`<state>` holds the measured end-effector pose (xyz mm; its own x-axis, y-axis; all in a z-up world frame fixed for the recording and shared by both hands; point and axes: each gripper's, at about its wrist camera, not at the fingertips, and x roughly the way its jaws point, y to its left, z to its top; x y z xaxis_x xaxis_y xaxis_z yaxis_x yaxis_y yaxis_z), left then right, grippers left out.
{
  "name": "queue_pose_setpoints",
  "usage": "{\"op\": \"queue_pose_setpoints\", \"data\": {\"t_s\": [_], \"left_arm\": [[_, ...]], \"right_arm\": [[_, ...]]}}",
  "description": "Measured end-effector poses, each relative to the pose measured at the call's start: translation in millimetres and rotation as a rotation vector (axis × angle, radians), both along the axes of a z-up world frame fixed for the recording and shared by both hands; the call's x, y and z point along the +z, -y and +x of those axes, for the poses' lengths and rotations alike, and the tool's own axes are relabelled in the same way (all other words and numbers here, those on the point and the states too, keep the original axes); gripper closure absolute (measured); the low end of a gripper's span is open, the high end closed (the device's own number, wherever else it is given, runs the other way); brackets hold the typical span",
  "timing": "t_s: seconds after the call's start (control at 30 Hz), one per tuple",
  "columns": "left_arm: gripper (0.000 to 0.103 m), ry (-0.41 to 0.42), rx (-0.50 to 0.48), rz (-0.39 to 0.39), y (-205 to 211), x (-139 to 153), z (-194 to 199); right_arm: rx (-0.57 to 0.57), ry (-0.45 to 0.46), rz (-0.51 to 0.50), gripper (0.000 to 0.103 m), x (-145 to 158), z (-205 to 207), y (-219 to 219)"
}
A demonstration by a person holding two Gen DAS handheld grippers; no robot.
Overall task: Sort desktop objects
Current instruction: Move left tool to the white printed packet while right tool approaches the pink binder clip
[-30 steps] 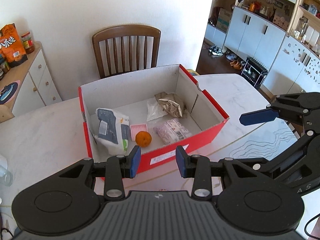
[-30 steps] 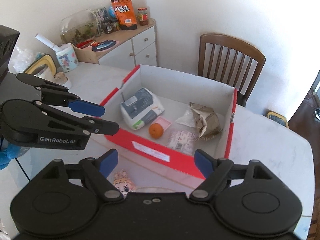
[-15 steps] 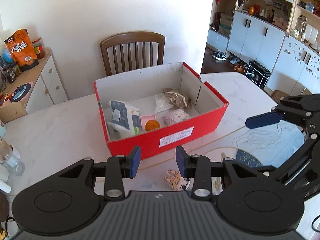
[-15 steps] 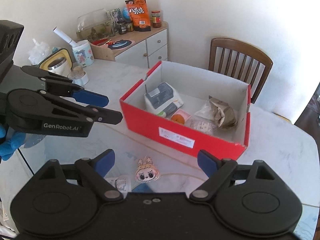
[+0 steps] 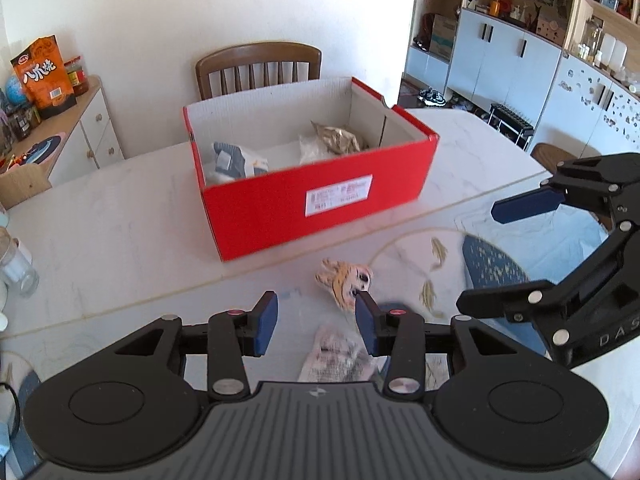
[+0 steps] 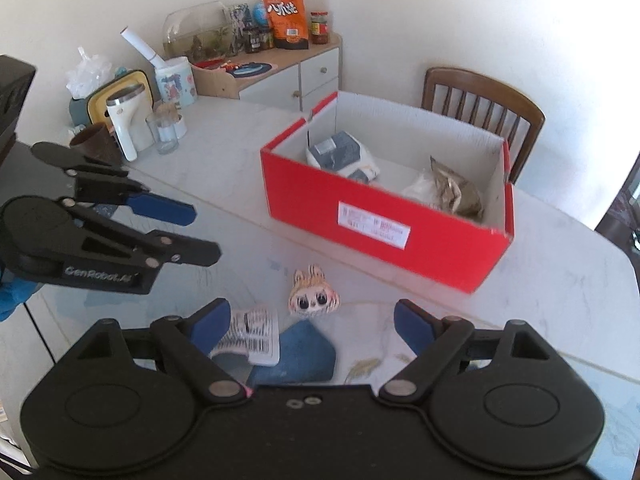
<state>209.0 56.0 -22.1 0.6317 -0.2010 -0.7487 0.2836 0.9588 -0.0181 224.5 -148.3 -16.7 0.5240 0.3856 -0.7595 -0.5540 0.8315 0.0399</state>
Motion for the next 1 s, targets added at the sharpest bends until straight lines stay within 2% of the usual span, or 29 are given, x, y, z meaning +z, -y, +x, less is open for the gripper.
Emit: {"op": "queue_pose_setpoints", "data": {"t_s": [0.3, 0.37, 0.5, 0.57, 0.63, 0.8, 1.0], "left_arm": [[0.051, -0.029, -0.008, 0.016, 3.8, -23.3, -30.4], [0.042, -0.033, -0.011, 0.023, 3.8, -27.1, -34.8], [0.035, -0.049, -0.010, 0.023, 2.0, -35.3, -40.2], [0.024, -0.066, -0.008, 0.021, 0.2, -40.9, -40.1], [0.019, -0.072, -0.006, 0.025, -1.0, -46.4, -39.9], [0.015, -0.072, 0.001, 0.060, -3.1, -60.4, -35.9], [0.015, -0.077, 0.010, 0.056, -5.3, -73.3, -26.6]], "right_arm": [[-0.013, -0.006, -0.017, 0.017, -23.1, -28.7, 2.1], [-0.022, -0.016, -0.020, 0.017, -27.9, -33.3, 3.3], [-0.036, -0.036, -0.014, 0.017, -34.9, -41.2, 5.2], [-0.040, -0.044, -0.008, 0.017, -37.6, -45.5, 5.2], [-0.044, -0.051, -0.005, 0.017, -40.8, -50.4, 4.2], [-0.053, -0.070, -0.002, 0.017, -51.6, -61.8, -0.7], [-0.085, -0.079, -0.006, 0.020, -67.3, -71.2, -11.5]]}}
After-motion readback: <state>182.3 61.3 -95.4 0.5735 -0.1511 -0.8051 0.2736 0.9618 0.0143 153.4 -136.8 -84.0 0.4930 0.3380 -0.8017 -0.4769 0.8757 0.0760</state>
